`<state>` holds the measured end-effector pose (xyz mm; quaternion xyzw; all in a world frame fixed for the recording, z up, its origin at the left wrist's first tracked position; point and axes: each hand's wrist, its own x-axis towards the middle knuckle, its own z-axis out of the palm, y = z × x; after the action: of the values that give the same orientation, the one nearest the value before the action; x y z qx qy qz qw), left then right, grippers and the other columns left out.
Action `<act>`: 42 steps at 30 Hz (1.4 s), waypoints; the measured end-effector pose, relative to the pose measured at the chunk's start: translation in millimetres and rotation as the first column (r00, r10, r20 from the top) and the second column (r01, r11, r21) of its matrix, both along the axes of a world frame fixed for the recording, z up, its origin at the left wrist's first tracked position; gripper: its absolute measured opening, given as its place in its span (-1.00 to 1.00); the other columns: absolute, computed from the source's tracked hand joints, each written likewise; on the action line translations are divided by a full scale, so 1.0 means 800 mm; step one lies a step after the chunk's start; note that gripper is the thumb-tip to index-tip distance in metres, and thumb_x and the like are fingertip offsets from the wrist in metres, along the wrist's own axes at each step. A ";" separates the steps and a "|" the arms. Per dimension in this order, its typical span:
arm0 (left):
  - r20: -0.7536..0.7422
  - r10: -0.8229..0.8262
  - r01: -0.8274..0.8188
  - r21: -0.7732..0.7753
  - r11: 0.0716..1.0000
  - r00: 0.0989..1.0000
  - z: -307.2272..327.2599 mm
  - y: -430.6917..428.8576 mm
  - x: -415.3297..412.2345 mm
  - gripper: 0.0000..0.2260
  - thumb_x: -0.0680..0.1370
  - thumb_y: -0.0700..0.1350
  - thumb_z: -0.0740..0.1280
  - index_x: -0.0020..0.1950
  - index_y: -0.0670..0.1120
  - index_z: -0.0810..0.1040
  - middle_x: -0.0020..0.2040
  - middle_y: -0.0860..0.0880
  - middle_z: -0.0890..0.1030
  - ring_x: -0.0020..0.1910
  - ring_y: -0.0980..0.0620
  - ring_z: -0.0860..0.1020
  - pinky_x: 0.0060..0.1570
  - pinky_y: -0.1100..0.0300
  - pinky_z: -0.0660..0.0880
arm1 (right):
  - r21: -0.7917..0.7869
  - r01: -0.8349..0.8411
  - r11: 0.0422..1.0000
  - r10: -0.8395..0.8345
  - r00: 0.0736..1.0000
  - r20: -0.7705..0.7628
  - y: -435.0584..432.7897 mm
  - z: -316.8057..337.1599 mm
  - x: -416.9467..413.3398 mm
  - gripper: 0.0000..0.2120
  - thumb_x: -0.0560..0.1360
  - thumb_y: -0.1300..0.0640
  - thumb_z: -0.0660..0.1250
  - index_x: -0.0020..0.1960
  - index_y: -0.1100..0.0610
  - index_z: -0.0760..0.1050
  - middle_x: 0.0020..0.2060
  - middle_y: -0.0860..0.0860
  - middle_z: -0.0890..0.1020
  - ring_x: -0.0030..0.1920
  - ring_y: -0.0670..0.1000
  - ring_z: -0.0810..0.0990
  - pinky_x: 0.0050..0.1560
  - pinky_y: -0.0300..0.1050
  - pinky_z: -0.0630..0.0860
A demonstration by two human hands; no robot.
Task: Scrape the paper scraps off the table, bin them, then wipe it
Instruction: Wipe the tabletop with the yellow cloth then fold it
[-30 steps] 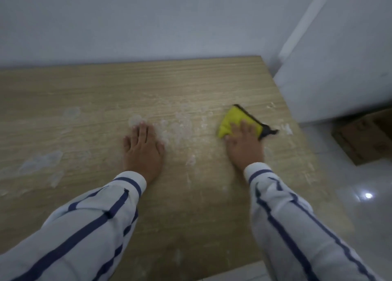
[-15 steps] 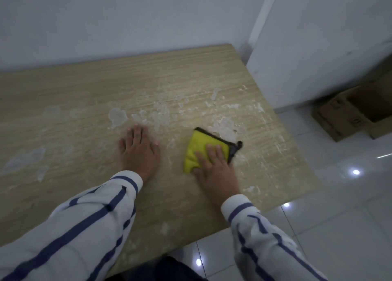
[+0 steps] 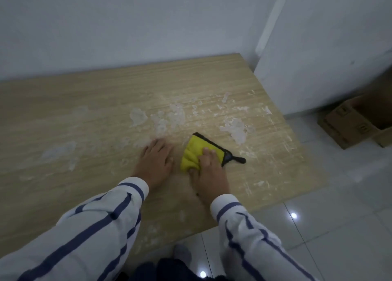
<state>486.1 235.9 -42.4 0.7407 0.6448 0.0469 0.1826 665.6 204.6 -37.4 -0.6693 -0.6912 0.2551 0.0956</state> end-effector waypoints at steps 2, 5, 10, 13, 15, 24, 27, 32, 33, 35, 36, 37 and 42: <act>0.032 -0.029 0.031 -0.047 0.998 0.999 0.006 -0.003 -0.011 -0.56 0.60 0.04 0.09 0.48 0.02 0.23 0.54 -0.05 0.07 0.51 -0.04 -0.06 0.44 0.01 -0.09 | 0.046 0.141 0.989 -0.141 0.990 -0.015 0.011 0.005 0.021 -0.43 0.53 -0.06 0.20 0.42 0.22 0.17 0.45 0.15 0.20 0.44 0.17 0.17 0.32 0.18 0.29; 0.096 -0.051 0.061 -0.112 0.992 0.994 0.014 -0.005 -0.013 -0.56 0.58 0.16 0.07 0.44 0.09 0.30 0.53 -0.04 0.09 0.51 -0.07 -0.04 0.43 -0.03 -0.08 | 0.098 0.173 0.980 -0.185 0.973 0.135 0.017 0.018 0.011 -0.61 0.50 -0.12 0.21 0.13 0.16 0.44 0.23 0.13 0.44 0.23 0.21 0.34 0.18 0.17 0.38; 0.360 0.071 -0.011 -0.168 0.986 0.930 0.031 -0.013 -0.021 -0.58 0.63 0.06 0.09 0.47 -0.04 0.26 0.49 -0.07 0.22 0.48 -0.07 0.14 0.39 0.05 0.10 | 0.018 -0.087 0.996 0.083 0.983 0.164 0.030 0.009 -0.074 -0.66 0.57 -0.01 0.01 -0.18 0.12 0.45 -0.04 0.13 0.55 -0.04 0.13 0.48 -0.15 -0.04 0.39; 0.475 0.174 -0.099 -0.180 0.979 0.862 0.047 -0.017 -0.045 -0.65 0.61 0.03 0.16 0.36 -0.05 0.42 0.31 -0.05 0.48 0.24 -0.06 0.44 0.13 0.14 0.34 | 0.002 -0.123 0.992 0.122 0.991 0.045 0.031 0.023 -0.108 -0.66 0.60 0.12 0.02 -0.21 0.21 0.46 -0.19 0.14 0.57 -0.27 0.08 0.46 -0.29 -0.09 0.34; 0.501 0.248 -0.168 -0.199 0.965 0.829 0.058 -0.020 -0.066 -0.66 0.58 0.04 0.22 0.28 -0.08 0.47 0.21 -0.05 0.54 0.14 -0.04 0.50 0.06 0.11 0.42 | -0.026 -0.139 0.990 0.138 0.990 -0.030 0.028 0.037 -0.129 -0.63 0.61 0.08 0.01 -0.17 0.25 0.48 -0.29 0.10 0.53 -0.35 0.05 0.42 -0.37 -0.14 0.29; 0.715 0.461 -0.357 -0.307 0.882 0.525 0.127 -0.030 -0.186 -0.83 0.58 -0.02 0.22 0.09 -0.07 0.45 0.04 -0.09 0.57 -0.02 -0.04 0.57 -0.04 -0.01 0.59 | 0.062 -0.174 0.983 0.185 0.918 -0.350 0.019 0.129 -0.256 -0.82 0.55 0.10 0.14 -0.12 0.18 0.42 -0.30 0.08 0.51 -0.34 0.09 0.47 -0.43 -0.13 0.37; 0.734 0.462 -0.391 -0.285 0.875 0.498 0.154 -0.029 -0.231 -0.85 0.57 -0.04 0.19 0.08 -0.05 0.47 0.02 -0.09 0.57 -0.02 -0.04 0.57 -0.08 0.03 0.59 | 0.068 -0.149 0.986 0.164 0.887 -0.431 0.022 0.155 -0.304 -0.92 0.50 0.16 0.16 -0.05 0.11 0.42 -0.27 0.03 0.53 -0.31 0.01 0.49 -0.41 -0.16 0.39; 0.659 0.435 -0.464 -0.145 0.874 0.614 0.185 -0.040 -0.307 -0.77 0.60 0.00 0.16 0.18 -0.03 0.49 0.05 -0.02 0.57 -0.02 0.00 0.54 -0.03 0.03 0.53 | -0.009 0.036 0.999 -0.034 0.810 -0.586 0.032 0.179 -0.378 -0.86 0.50 0.16 0.16 -0.14 0.06 0.48 -0.21 0.01 0.57 -0.23 -0.01 0.50 -0.25 -0.08 0.48; 0.655 0.445 -0.468 -0.155 0.870 0.611 0.188 -0.043 -0.322 -0.75 0.60 0.00 0.16 0.20 -0.04 0.49 0.05 -0.01 0.57 -0.02 0.00 0.55 -0.02 0.02 0.54 | -0.021 0.036 0.999 -0.041 0.797 -0.603 0.031 0.183 -0.394 -0.86 0.51 0.16 0.15 -0.12 0.06 0.49 -0.19 0.02 0.58 -0.20 0.01 0.51 -0.20 -0.05 0.47; 0.713 0.480 -0.455 -0.249 0.855 0.512 0.191 -0.050 -0.345 -0.74 0.60 0.02 0.16 0.20 -0.07 0.48 0.04 -0.04 0.59 -0.03 -0.01 0.58 -0.05 0.02 0.58 | -0.025 0.001 1.000 -0.016 0.795 -0.607 0.025 0.185 -0.424 -0.88 0.51 0.14 0.16 -0.08 0.05 0.48 -0.18 0.00 0.57 -0.17 0.02 0.52 -0.16 -0.04 0.48; 0.731 0.502 -0.449 -0.294 0.844 0.463 0.194 -0.055 -0.355 -0.73 0.60 0.03 0.16 0.17 -0.08 0.49 0.02 -0.05 0.59 -0.03 -0.02 0.58 -0.06 0.02 0.59 | -0.027 -0.013 1.000 -0.006 0.793 -0.609 0.021 0.184 -0.438 -0.89 0.51 0.12 0.17 -0.07 0.05 0.47 -0.19 -0.03 0.56 -0.17 0.00 0.52 -0.16 -0.06 0.48; 0.725 0.510 -0.452 -0.302 0.840 0.464 0.197 -0.060 -0.365 -0.72 0.60 0.06 0.15 0.12 -0.09 0.51 0.01 -0.06 0.58 -0.03 -0.03 0.57 -0.06 0.02 0.57 | -0.028 -0.021 0.999 0.000 0.793 -0.610 0.016 0.183 -0.452 -0.90 0.51 0.11 0.18 -0.05 0.05 0.47 -0.20 -0.05 0.55 -0.16 0.00 0.52 -0.16 -0.08 0.49; 0.661 0.510 -0.512 -0.215 0.832 0.551 0.197 -0.083 -0.427 -0.75 0.53 0.04 0.24 -0.08 -0.14 0.53 -0.16 -0.09 0.56 -0.19 -0.05 0.50 -0.21 0.08 0.39 | -0.196 -0.119 0.973 -0.062 0.687 -0.724 -0.003 0.184 -0.514 -0.81 0.45 0.21 0.23 0.02 0.05 0.53 -0.10 0.10 0.64 -0.10 0.07 0.63 0.01 0.04 0.60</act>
<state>144.1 169.8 115.4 0.4478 0.7141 0.3730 0.3877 254.4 202.6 110.0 -0.5092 -0.5736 0.5775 0.2797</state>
